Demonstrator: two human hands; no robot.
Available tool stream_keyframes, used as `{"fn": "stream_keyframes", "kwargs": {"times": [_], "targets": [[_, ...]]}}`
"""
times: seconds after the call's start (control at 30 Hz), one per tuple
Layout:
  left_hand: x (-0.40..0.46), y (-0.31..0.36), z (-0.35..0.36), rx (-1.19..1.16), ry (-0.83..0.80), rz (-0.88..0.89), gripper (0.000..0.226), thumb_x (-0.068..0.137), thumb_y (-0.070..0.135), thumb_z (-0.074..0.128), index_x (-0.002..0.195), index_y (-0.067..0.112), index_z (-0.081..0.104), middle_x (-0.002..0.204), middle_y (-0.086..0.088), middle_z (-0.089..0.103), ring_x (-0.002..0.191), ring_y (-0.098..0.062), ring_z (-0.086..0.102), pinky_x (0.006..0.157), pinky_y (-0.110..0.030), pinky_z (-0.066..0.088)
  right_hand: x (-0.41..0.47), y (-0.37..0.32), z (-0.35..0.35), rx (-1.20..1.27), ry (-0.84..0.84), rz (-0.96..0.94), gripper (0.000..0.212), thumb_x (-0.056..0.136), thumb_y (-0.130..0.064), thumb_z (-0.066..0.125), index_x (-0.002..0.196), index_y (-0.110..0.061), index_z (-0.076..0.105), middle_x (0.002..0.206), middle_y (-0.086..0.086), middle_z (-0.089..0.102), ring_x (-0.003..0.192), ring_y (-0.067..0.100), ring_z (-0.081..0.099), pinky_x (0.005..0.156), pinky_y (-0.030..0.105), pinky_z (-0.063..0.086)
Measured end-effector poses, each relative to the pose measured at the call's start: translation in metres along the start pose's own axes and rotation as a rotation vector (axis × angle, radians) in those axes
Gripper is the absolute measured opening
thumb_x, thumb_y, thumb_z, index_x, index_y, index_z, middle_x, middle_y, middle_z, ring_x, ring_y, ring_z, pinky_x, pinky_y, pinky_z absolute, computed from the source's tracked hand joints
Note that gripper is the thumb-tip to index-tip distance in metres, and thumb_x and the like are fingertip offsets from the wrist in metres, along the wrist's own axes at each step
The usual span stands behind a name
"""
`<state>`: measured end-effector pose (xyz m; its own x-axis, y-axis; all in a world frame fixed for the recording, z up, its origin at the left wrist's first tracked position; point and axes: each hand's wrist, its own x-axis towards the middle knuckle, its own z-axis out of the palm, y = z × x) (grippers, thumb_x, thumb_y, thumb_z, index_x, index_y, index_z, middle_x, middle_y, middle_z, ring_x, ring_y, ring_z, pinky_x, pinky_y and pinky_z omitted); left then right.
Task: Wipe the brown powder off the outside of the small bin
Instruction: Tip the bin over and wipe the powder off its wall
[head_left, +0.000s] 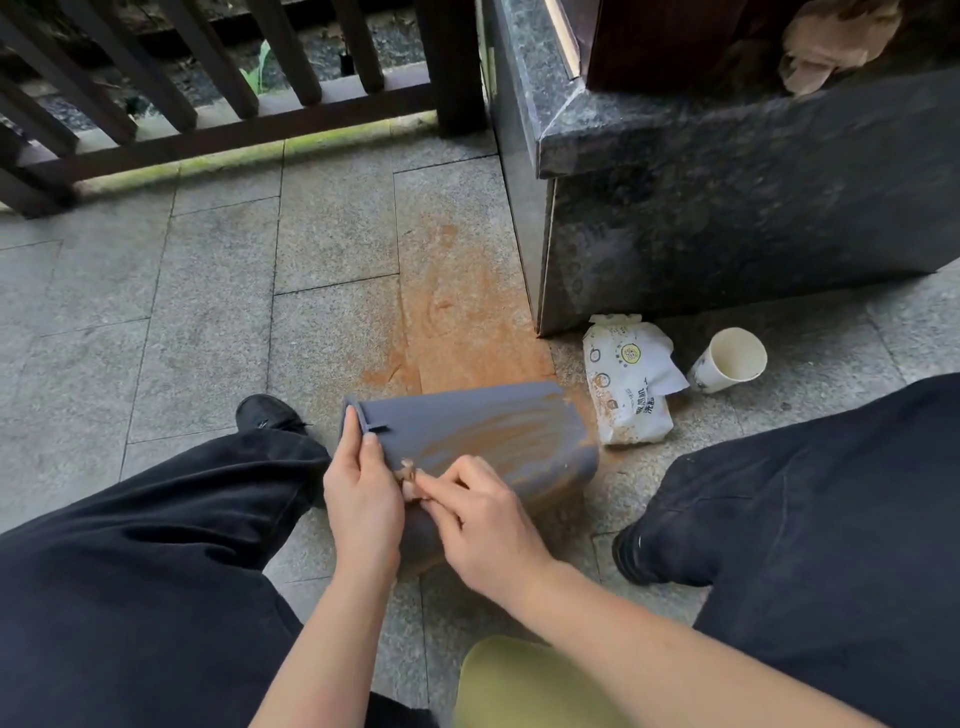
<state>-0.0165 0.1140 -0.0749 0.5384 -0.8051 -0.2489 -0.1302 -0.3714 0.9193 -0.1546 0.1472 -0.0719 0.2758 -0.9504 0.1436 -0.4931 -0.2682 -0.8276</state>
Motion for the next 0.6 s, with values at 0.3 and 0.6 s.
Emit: {"fn": "stream_keyframes", "kwargs": {"times": [0.3, 0.6], "targets": [[0.006, -0.001, -0.004, 0.017, 0.043, -0.016, 0.045, 0.100, 0.030, 0.047, 0.145, 0.029, 0.049, 0.135, 0.031, 0.049, 0.111, 0.027, 0.044, 0.087, -0.003, 0.034, 0.010, 0.110, -0.049, -0.142, 0.331, 0.825, 0.027, 0.098, -0.016, 0.056, 0.121, -0.016, 0.071, 0.098, 0.002, 0.049, 0.082, 0.014, 0.045, 0.077, 0.024, 0.040], [0.012, -0.011, -0.007, 0.017, 0.097, -0.090, 0.044, 0.101, 0.027, 0.045, 0.144, 0.028, 0.051, 0.138, 0.014, 0.058, 0.115, -0.002, 0.059, 0.092, -0.024, 0.047, -0.025, -0.012, 0.035, 0.066, -0.008, 0.148, 0.024, 0.097, -0.025, 0.051, 0.117, -0.027, 0.064, 0.089, -0.008, 0.044, 0.085, 0.015, 0.050, 0.076, 0.029, 0.046]]}}
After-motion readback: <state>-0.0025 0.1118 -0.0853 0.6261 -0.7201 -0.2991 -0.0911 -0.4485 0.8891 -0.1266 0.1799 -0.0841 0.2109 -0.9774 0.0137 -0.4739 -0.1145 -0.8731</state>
